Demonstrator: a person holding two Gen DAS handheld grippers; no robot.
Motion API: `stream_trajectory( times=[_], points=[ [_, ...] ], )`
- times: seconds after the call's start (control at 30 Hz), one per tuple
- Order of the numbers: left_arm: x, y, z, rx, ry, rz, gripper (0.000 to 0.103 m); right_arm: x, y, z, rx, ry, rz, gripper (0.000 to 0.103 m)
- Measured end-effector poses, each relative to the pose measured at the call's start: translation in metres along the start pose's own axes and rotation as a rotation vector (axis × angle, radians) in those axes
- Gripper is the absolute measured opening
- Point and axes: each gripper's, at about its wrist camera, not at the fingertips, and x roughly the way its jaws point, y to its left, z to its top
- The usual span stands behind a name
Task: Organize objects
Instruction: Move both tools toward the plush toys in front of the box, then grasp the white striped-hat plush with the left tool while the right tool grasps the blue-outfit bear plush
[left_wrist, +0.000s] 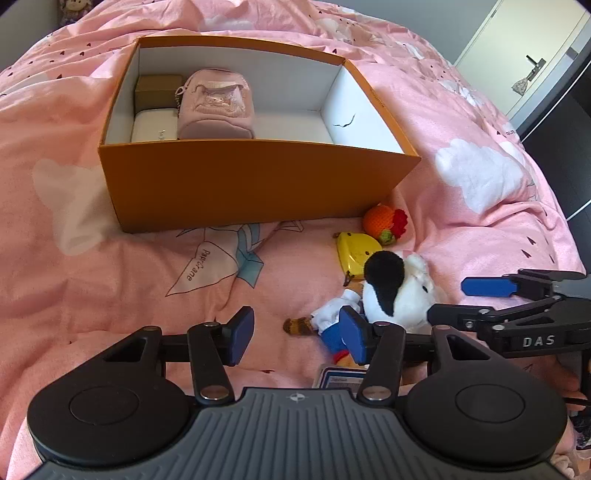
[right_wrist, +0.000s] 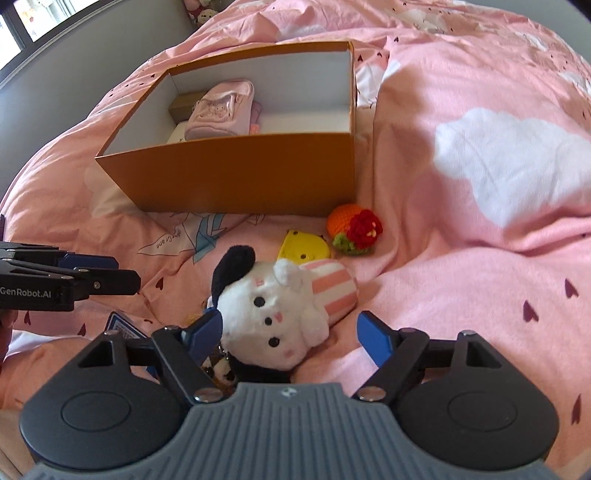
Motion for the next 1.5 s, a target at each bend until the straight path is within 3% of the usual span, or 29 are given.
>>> stream_trajectory(
  times=[0.17,0.37,0.43,0.67,0.7,0.73,0.77,0.83,0.93,1.13,1.37,1.47,1.5],
  points=[
    [0.001,-0.007,0.0,0.024,0.005,-0.026,0.061,0.014,0.003,0.001,-0.019,0.008,0.011,0.079],
    [0.004,-0.004,0.0,0.014,0.02,-0.018,0.061,0.031,0.013,0.007,-0.052,0.054,0.039,0.065],
    [0.003,-0.002,0.0,0.008,0.02,-0.012,0.06,0.028,0.016,0.011,-0.049,0.041,0.045,0.055],
    [-0.012,0.008,0.005,-0.007,-0.018,0.009,0.059,0.015,0.037,0.03,-0.089,-0.051,0.084,0.046],
    [-0.015,0.01,0.006,-0.01,-0.023,0.015,0.059,0.013,0.041,0.031,-0.11,-0.062,0.101,0.041],
    [-0.018,0.013,0.007,-0.014,-0.028,0.022,0.059,0.011,0.048,0.034,-0.137,-0.076,0.12,0.0],
    [-0.021,0.016,0.007,-0.021,-0.034,0.031,0.059,0.01,0.053,0.037,-0.163,-0.09,0.14,0.008],
    [-0.026,0.024,0.009,-0.045,-0.047,0.054,0.059,0.012,0.063,0.043,-0.206,-0.095,0.192,0.003],
    [-0.028,0.033,0.01,-0.072,-0.049,0.077,0.059,0.024,0.074,0.048,-0.25,-0.067,0.16,0.003],
    [-0.019,0.029,0.007,-0.038,-0.04,0.034,0.059,0.026,0.059,0.046,-0.176,-0.038,0.119,0.01],
    [0.005,0.006,0.012,0.035,-0.051,-0.036,0.07,0.041,0.04,0.036,-0.105,0.04,0.055,0.017],
    [0.016,-0.005,0.019,0.081,-0.059,-0.027,0.077,0.049,0.035,0.035,-0.093,0.055,0.017,0.025],
    [0.02,-0.008,0.02,0.097,-0.056,-0.027,0.079,0.05,0.033,0.036,-0.086,0.058,0.015,0.032]
  ],
)
